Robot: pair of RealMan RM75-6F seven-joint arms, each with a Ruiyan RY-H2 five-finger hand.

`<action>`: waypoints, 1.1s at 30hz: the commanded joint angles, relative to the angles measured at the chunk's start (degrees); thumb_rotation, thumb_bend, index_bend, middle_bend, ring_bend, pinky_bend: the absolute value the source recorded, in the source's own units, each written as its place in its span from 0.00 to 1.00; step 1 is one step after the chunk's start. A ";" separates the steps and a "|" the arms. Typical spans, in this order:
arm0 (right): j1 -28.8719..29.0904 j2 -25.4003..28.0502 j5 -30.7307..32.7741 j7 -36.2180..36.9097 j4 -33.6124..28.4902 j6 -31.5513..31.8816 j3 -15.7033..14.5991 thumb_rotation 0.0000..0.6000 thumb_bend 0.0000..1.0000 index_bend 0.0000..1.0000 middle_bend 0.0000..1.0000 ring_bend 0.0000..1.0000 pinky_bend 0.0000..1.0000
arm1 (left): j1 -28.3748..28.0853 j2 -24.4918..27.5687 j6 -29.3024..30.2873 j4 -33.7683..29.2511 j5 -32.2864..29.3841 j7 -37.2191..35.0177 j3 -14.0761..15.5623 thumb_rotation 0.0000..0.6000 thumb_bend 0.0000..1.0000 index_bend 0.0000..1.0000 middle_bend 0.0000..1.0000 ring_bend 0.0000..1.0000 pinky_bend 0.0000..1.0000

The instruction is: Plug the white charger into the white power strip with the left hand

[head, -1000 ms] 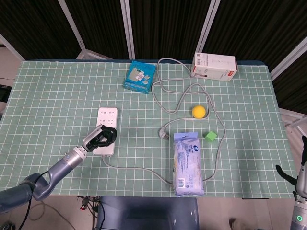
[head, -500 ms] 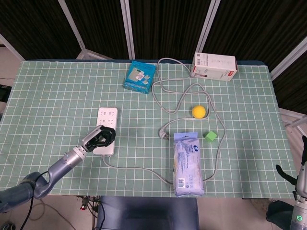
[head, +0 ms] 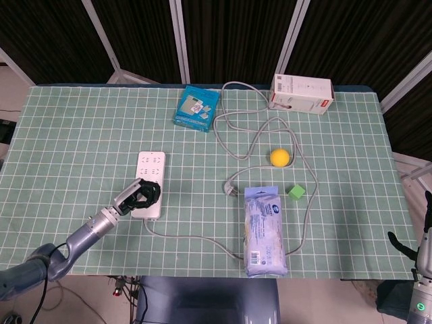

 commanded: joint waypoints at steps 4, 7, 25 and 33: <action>0.00 -0.05 0.09 -0.10 -0.06 0.08 0.10 1.00 0.13 0.01 0.00 0.00 0.00 | 0.15 -0.04 0.06 0.11 -0.48 0.05 -0.05 1.00 1.00 0.88 0.92 0.81 0.99; -0.03 0.01 -0.01 0.01 -0.03 0.13 0.07 1.00 0.13 0.01 0.00 0.00 0.00 | 0.28 -0.18 -0.17 0.40 -0.72 0.19 0.07 1.00 1.00 0.88 0.92 0.81 0.99; -0.09 0.00 -0.03 -0.04 -0.12 0.42 0.22 1.00 0.13 0.01 0.00 0.00 0.00 | 0.56 -1.24 -1.37 1.97 -0.79 0.34 1.14 1.00 1.00 0.88 0.92 0.81 0.99; -0.08 -0.07 0.07 -0.27 -0.20 0.54 0.35 1.00 0.13 0.01 0.00 0.00 0.00 | 0.74 -1.65 -1.45 2.66 -0.81 0.22 1.41 1.00 1.00 0.88 0.92 0.81 0.99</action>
